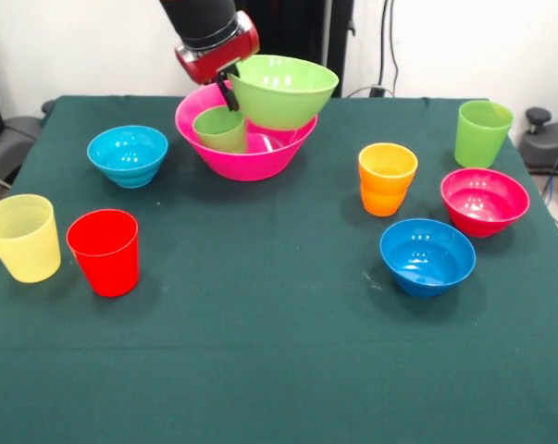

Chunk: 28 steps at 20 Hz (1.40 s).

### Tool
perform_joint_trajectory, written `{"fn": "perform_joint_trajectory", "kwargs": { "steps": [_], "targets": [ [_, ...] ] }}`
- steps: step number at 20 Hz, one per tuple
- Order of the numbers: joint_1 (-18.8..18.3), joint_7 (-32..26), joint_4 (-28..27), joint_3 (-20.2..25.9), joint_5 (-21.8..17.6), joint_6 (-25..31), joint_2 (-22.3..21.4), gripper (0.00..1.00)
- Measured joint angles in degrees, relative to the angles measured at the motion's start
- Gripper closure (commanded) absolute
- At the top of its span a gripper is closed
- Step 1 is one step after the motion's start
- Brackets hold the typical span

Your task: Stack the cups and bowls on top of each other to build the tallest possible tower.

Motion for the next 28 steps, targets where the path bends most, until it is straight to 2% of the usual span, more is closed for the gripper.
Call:
{"fn": "perform_joint_trajectory", "kwargs": {
  "steps": [6,8,14,19,28],
  "targets": [
    [-0.07,0.00,0.06,3.73,4.08,4.98,-5.03,1.00],
    [-0.06,0.00,0.08,5.80,6.32,7.73,-8.52,1.00],
    [-0.08,0.00,0.11,8.02,7.33,9.92,-12.29,1.00],
    [-0.54,0.00,0.12,9.13,7.23,9.97,-13.03,1.00],
    [-4.05,0.00,-0.05,9.17,4.39,9.98,-10.22,1.00]
  ]
}}
